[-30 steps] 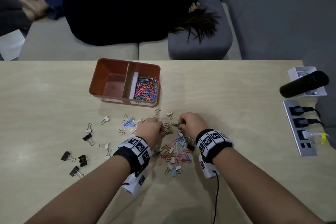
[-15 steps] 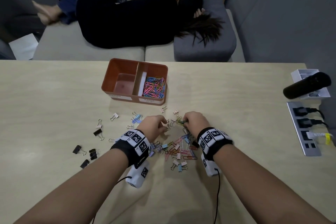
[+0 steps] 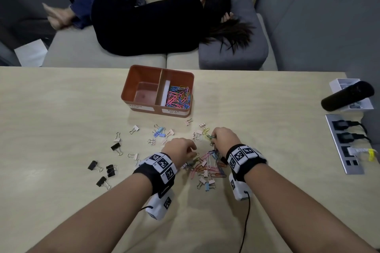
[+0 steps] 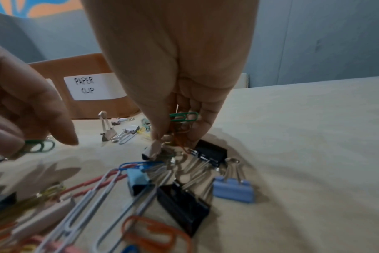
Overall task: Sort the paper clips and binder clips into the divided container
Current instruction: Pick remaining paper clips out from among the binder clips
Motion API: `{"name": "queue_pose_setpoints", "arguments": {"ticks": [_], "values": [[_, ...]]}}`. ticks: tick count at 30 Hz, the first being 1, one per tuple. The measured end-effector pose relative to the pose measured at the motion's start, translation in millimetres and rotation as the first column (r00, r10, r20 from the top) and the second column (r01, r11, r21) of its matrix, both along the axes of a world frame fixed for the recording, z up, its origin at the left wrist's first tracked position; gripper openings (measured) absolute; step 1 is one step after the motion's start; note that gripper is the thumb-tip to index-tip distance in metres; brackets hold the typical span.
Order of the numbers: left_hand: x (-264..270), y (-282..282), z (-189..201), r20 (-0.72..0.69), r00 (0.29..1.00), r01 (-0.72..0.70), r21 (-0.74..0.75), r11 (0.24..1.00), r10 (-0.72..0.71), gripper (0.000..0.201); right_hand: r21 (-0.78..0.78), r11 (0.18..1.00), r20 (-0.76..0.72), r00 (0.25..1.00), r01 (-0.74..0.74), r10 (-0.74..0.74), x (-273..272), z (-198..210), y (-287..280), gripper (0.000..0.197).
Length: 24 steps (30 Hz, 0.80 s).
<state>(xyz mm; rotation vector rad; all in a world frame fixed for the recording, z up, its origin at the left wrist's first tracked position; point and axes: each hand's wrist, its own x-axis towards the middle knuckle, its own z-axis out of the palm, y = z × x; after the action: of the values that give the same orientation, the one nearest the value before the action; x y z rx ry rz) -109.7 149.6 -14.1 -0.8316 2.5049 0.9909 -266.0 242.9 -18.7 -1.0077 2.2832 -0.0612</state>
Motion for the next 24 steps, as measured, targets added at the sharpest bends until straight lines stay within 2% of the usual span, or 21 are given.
{"name": "queue_pose_setpoints", "arguments": {"ticks": [5, 11, 15, 17, 20, 24], "values": [[-16, 12, -9, 0.04, 0.999, -0.003, -0.049, 0.999, 0.005, 0.025, -0.114, 0.992, 0.074, 0.996, 0.049, -0.04, -18, 6, 4, 0.018], [-16, -13, -11, -0.007, 0.978, -0.206, -0.105, 0.973, 0.207, 0.039, -0.134, 0.988, 0.099, 0.991, -0.072, 0.085, -30, 12, -6, 0.018], [-18, -17, -14, -0.021, 0.985, -0.171, -0.099, 0.98, 0.17, 0.022, -0.178, 0.978, 0.138, 0.981, -0.113, 0.139, -31, 7, -10, 0.015], [-23, -9, -15, -0.02, 0.989, -0.15, -0.093, 0.984, 0.149, 0.021, -0.205, 0.969, 0.152, 0.974, -0.136, 0.169, -30, 3, -11, 0.009], [-35, 2, -18, -0.047, 0.983, -0.18, -0.115, 0.977, 0.176, 0.021, -0.223, 0.951, 0.131, 0.961, -0.212, 0.245, -29, -3, -13, 0.009], [-45, 5, -22, -0.058, 0.971, -0.239, -0.149, 0.96, 0.233, 0.015, -0.241, 0.943, 0.125, 0.956, -0.231, 0.266, -31, -7, -15, 0.012]]}}
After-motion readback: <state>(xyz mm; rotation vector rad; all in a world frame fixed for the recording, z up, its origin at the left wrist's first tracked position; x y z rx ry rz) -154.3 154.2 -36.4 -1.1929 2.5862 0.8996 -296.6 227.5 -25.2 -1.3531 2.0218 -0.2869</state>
